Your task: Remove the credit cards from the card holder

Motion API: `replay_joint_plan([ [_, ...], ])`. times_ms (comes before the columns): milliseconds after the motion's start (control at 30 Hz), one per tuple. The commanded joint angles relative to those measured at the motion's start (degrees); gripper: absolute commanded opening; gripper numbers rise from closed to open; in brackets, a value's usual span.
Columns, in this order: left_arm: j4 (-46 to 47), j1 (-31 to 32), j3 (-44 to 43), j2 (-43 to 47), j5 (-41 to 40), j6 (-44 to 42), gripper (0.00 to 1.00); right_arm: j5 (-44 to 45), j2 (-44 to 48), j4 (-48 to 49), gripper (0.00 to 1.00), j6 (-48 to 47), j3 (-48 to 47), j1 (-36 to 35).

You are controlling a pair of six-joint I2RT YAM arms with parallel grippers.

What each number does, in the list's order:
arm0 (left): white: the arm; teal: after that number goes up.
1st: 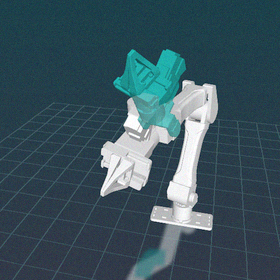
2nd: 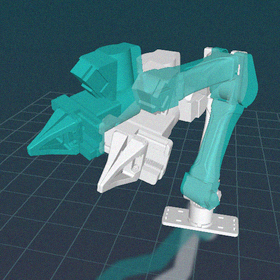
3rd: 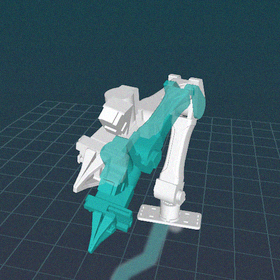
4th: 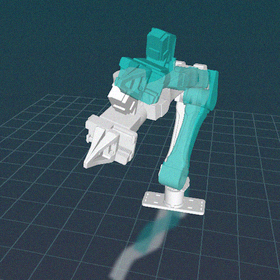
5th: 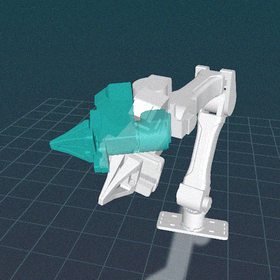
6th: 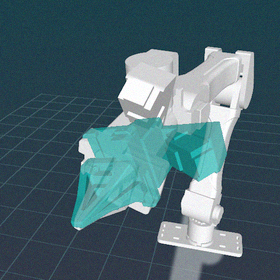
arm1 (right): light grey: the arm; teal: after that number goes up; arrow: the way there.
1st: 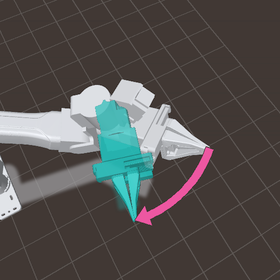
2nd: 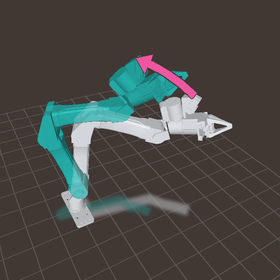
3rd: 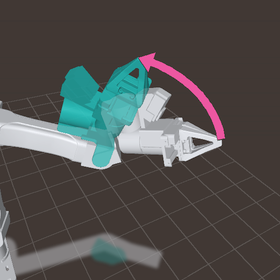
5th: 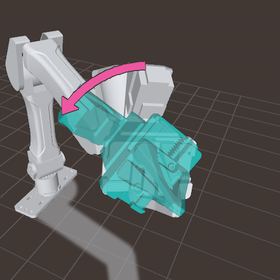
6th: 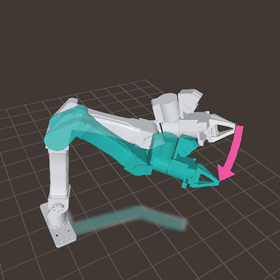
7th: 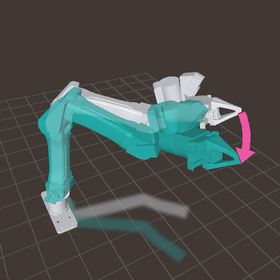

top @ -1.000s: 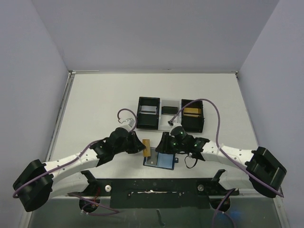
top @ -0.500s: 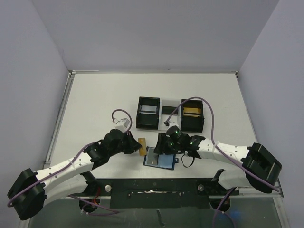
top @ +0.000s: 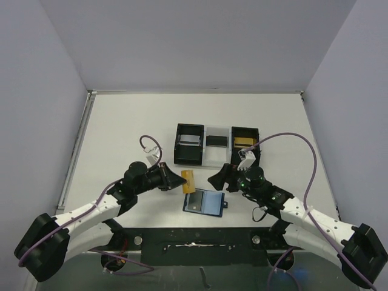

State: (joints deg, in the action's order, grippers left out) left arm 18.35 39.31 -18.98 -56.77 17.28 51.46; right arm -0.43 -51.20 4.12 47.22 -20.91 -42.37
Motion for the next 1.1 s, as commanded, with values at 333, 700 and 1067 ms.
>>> replay_joint_plan([
  [333,33.62,-1.16,3.47,-4.88,16.02,10.12,0.00,-23.38,5.94,20.99,0.80,1.58,3.51,4.71],
  [700,34.46,-0.02,2.37,-5.67,17.51,9.02,0.00,-31.32,-0.72,29.60,0.66,4.60,2.91,4.66],
  [1067,38.80,0.15,3.33,-6.92,20.05,9.06,0.00,-37.51,-5.76,35.56,0.44,6.66,2.58,4.92],
])
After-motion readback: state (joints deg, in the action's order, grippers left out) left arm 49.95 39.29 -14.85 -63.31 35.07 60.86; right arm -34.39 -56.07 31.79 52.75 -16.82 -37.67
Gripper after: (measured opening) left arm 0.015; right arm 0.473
